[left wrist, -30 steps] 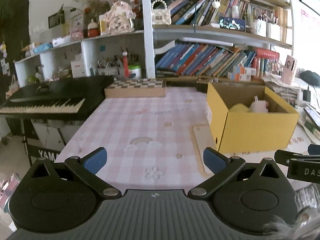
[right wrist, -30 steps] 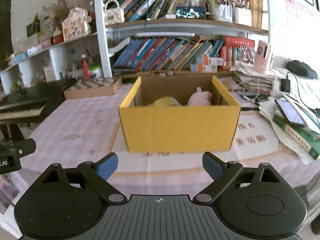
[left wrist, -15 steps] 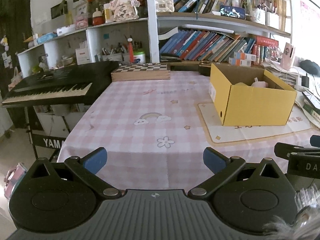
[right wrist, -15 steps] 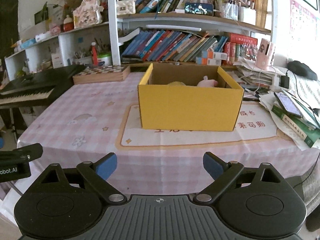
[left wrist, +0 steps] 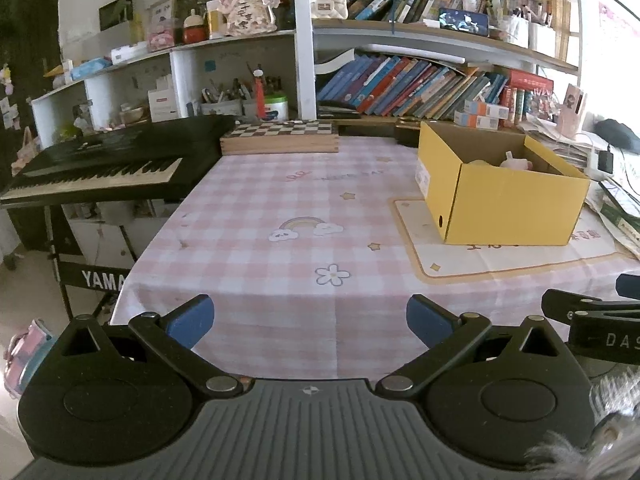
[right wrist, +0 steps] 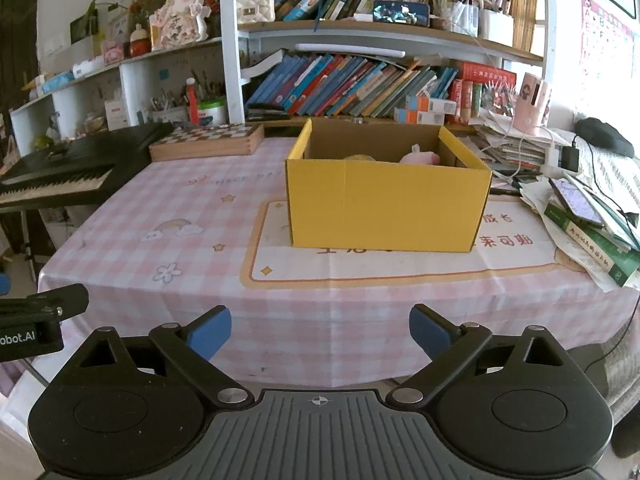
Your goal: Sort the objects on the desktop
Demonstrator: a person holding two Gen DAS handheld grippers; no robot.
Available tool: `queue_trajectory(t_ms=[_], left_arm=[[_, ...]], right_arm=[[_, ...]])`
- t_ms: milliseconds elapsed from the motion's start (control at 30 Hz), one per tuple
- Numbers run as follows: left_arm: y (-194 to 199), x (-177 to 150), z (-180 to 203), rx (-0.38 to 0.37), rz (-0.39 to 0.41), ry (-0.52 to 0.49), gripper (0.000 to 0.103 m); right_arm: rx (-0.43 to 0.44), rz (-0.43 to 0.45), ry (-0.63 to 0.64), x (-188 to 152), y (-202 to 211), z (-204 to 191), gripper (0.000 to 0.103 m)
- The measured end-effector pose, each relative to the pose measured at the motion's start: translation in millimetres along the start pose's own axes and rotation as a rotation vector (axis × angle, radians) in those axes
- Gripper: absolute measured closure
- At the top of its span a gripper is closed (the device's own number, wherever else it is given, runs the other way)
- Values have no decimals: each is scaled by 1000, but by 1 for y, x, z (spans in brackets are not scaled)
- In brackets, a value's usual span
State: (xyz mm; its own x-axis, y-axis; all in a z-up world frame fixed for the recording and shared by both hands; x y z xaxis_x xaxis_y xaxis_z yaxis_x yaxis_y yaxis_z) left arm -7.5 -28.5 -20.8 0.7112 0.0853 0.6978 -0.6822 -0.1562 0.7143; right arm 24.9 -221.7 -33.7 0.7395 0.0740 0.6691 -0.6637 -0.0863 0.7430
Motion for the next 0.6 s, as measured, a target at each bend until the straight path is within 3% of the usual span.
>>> queue_trajectory(t_ms=[600], left_arm=[[-7, 0, -3, -15, -15, 6, 0]], right_arm=[[-5, -7, -3, -1, -1, -4, 5]])
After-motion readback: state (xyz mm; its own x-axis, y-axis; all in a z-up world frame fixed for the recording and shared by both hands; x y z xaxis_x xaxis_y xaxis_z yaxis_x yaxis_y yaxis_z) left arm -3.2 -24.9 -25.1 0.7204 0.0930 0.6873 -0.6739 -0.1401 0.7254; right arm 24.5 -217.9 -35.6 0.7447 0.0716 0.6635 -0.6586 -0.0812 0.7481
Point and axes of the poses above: each gripper's, at about its wrist camera, not at the fingertips, and y roughly against the way its jaws point, z to its right, x to its top, the point moved 6 cm from there along -y, roughly the way its jaws point, and after that the axes turned 12 degrees about -z, right-handed, at the moved point
